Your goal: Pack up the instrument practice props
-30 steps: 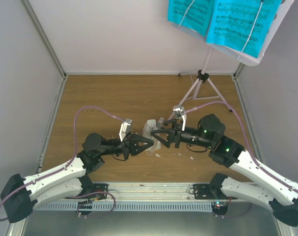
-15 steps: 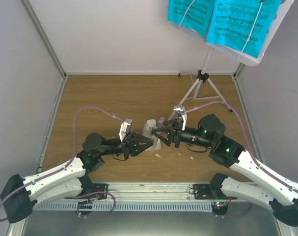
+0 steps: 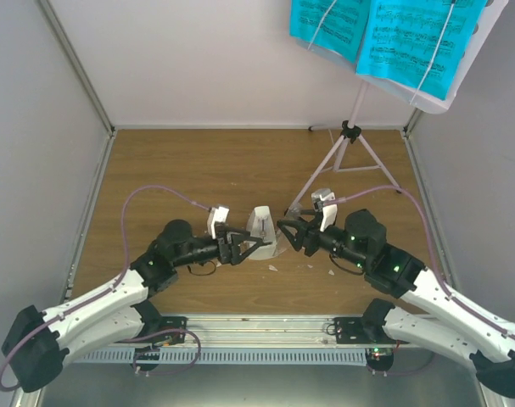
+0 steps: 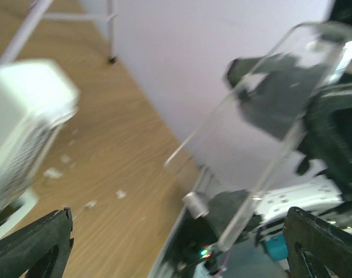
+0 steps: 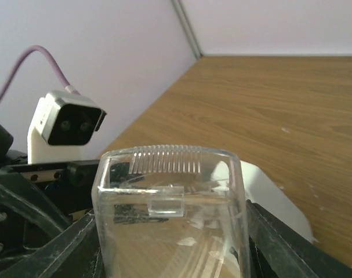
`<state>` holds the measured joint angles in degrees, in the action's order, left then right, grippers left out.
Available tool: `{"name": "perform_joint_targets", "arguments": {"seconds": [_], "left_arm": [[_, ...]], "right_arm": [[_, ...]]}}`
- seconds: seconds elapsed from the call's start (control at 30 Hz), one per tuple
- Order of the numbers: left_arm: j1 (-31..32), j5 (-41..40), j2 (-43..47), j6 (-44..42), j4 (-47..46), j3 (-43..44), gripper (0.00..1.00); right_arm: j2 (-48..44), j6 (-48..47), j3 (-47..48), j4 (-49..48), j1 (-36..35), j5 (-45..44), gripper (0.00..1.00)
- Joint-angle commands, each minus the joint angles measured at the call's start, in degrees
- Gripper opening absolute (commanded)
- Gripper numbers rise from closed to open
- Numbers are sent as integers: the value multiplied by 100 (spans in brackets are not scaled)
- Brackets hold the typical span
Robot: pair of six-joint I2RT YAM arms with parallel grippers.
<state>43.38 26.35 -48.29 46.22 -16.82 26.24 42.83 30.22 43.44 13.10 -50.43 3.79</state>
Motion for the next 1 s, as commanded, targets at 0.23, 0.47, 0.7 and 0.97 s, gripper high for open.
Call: {"name": "perform_joint_targets", "arguments": {"seconds": [0.23,0.47,0.7,0.97], "left_arm": [[-48,-189,-1373,-1217,396,-146,99],[-40,-875,-1806,-1481,818,70,99],[38,-434,-2378,-1501,292,16,99],[137,-385,-2865,-1697,-51,227,99]], "right_arm": [[-481,-242,-551,-163,-64,-524,51],[-866,-209,-637,28,-67,-642,51],[-1036,-153,-723,165,-64,-731,52],[-1095,-134,-812,115,-66,-728,52]]}}
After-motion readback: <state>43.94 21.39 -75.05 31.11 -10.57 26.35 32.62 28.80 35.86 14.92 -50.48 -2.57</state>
